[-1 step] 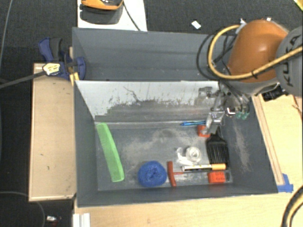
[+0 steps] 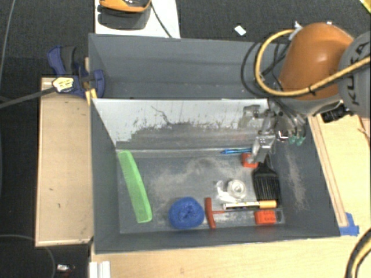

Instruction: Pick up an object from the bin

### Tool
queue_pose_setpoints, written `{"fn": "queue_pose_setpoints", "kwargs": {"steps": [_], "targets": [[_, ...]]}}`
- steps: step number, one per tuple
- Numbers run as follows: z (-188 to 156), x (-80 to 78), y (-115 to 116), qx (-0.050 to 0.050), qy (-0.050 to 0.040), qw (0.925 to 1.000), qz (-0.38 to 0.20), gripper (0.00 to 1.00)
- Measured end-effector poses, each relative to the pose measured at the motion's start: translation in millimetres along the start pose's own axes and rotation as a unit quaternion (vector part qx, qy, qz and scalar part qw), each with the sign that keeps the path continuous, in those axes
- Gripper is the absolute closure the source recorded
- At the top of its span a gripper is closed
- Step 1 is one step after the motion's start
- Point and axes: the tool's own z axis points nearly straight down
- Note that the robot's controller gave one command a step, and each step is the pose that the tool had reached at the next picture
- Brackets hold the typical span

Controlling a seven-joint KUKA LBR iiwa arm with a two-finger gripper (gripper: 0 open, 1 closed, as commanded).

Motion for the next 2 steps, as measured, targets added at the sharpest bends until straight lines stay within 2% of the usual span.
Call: {"fn": "queue_pose_setpoints", "kwargs": {"steps": [1, 2], "targets": [[76, 46.1, -15, 0.000, -0.0015, 0.9990, 0.045, 0.00], [73, 76.4, -25, 0.000, -0.0037, 0.9991, 0.042, 0.00]]}}
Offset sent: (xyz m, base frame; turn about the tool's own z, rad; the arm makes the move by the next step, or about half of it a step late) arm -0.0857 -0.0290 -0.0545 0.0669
